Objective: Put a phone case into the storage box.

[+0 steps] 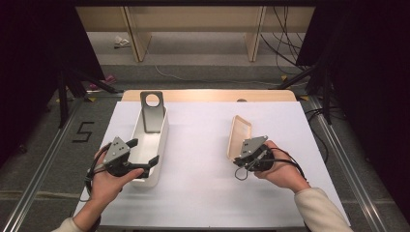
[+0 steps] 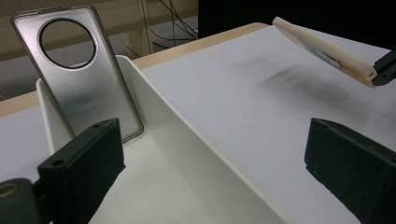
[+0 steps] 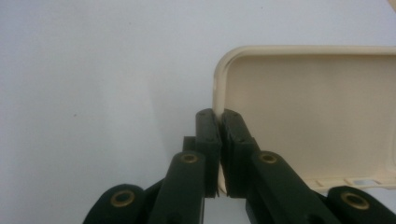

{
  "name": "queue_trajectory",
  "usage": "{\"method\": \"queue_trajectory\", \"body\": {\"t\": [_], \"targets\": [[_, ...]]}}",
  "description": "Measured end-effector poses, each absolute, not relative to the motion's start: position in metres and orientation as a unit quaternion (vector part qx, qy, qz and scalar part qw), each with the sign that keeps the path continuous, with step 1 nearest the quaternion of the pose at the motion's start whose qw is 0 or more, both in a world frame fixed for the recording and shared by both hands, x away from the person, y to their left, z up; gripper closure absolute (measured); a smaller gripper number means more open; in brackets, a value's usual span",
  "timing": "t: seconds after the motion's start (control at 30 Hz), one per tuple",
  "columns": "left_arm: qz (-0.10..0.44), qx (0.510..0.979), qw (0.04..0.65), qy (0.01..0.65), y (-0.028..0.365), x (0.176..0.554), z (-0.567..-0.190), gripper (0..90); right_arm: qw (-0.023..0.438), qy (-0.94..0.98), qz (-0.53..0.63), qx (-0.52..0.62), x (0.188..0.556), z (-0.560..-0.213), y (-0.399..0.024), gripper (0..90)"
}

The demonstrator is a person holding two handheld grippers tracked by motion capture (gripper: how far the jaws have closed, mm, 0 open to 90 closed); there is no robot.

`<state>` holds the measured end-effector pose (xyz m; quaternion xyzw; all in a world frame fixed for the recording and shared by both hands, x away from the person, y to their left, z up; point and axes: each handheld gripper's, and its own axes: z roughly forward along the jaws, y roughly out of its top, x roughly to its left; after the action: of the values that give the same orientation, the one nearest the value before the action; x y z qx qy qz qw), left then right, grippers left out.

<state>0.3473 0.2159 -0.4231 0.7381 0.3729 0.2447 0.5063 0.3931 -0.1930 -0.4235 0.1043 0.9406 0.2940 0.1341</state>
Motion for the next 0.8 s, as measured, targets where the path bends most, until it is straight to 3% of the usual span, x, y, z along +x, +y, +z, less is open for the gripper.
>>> {"method": "queue_trajectory", "body": {"t": [0.8], "targets": [[0.242,0.739,0.507,0.372,0.214,0.346,-0.422,4.8,0.132,0.937,0.314,0.078,0.383,-0.421,-0.173,87.0]]}}
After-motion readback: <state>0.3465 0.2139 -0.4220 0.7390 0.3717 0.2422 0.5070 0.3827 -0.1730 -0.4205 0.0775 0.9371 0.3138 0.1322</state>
